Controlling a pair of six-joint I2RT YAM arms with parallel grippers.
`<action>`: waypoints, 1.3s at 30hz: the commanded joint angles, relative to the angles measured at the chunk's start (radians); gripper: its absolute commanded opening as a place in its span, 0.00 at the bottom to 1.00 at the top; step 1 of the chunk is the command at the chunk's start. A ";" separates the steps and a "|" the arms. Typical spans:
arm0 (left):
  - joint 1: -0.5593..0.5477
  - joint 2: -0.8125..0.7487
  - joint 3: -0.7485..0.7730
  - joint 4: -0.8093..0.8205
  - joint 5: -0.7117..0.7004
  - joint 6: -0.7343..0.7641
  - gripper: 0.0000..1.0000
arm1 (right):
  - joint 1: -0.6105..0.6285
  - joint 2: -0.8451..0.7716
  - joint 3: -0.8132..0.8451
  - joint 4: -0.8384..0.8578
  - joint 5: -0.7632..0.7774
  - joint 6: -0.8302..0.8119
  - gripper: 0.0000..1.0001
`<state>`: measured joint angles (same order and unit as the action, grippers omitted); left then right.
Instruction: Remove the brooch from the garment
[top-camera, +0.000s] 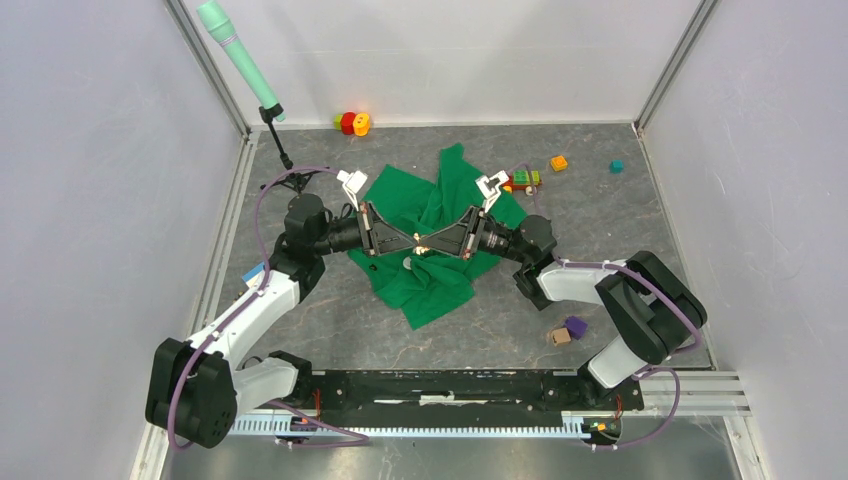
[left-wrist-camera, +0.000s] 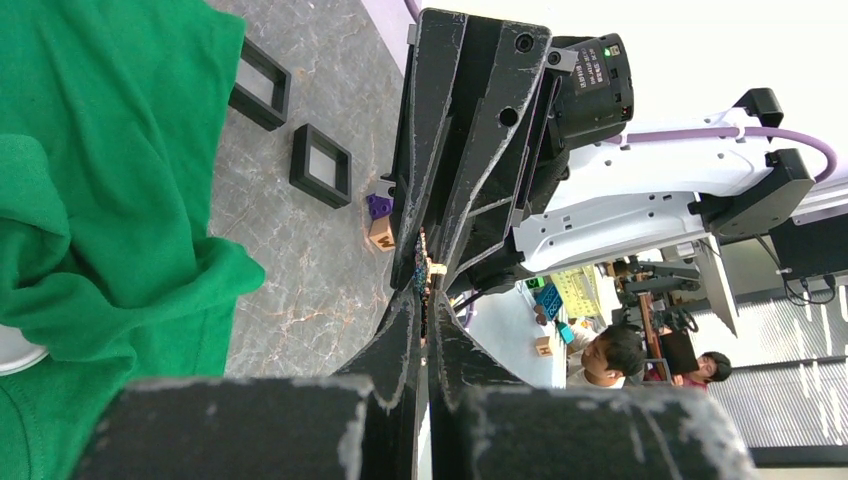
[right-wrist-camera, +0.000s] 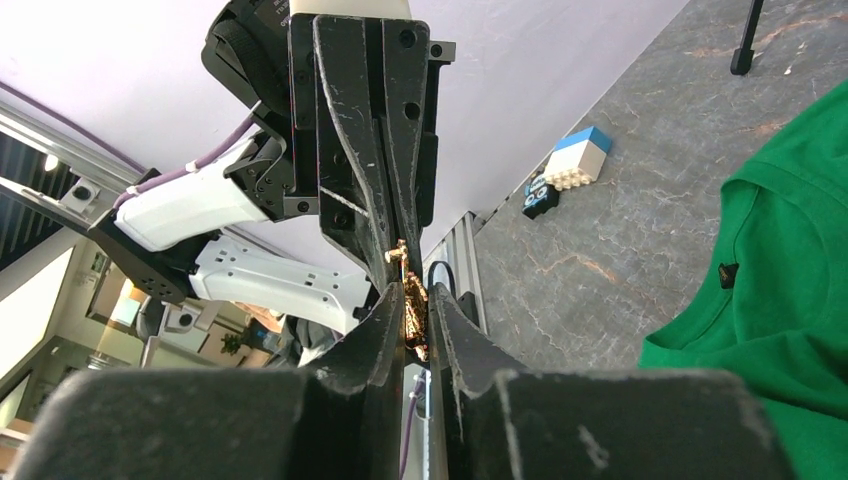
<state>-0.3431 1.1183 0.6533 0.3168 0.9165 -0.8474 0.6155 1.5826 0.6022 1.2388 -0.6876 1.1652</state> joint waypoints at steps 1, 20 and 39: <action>-0.006 -0.028 0.019 0.022 0.038 0.018 0.02 | 0.005 -0.013 0.017 -0.047 0.050 -0.038 0.17; -0.006 -0.041 0.029 -0.094 -0.004 0.106 0.02 | -0.006 -0.025 -0.050 0.086 0.104 0.017 0.23; -0.134 0.079 0.039 -0.160 -0.162 0.161 0.02 | -0.130 -0.212 -0.120 -0.300 0.091 -0.229 0.61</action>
<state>-0.3916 1.1355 0.6559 0.1566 0.8333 -0.7307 0.5327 1.4796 0.5056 1.1633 -0.6048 1.1088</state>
